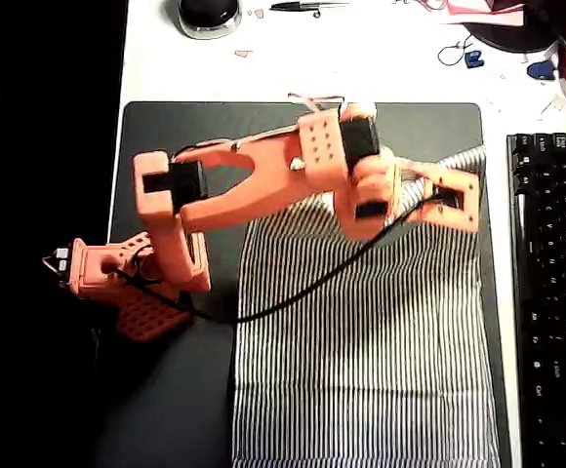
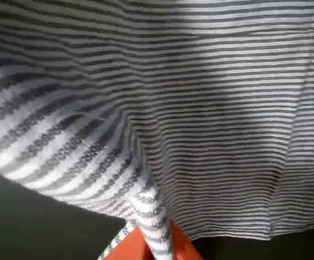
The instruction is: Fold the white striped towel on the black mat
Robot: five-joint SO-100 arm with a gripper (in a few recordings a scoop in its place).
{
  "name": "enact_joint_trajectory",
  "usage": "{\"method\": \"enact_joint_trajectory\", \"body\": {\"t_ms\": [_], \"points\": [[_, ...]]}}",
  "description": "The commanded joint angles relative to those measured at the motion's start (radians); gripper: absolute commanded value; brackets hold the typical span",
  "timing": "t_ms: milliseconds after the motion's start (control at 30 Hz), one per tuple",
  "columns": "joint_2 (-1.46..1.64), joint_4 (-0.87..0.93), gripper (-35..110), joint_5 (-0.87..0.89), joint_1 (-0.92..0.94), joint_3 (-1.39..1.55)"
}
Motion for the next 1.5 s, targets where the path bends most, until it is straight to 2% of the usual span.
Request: {"method": "enact_joint_trajectory", "body": {"t_ms": [0,167,367,567,867,1133,1300,1467], "points": [[0.083,-0.002,0,-0.084,0.137,0.015],[0.084,-0.021,0,-0.233,0.336,0.035],[0.003,-0.155,0,-0.357,0.502,0.034],[-0.086,-0.181,0,-0.437,0.609,-0.009],[-0.175,-0.33,0,-0.529,0.741,0.046],[-0.204,-0.503,11,-0.67,0.9,0.16],[-0.201,-0.552,13,-0.709,0.927,0.179],[-0.15,-0.472,13,-0.643,0.854,0.166]]}}
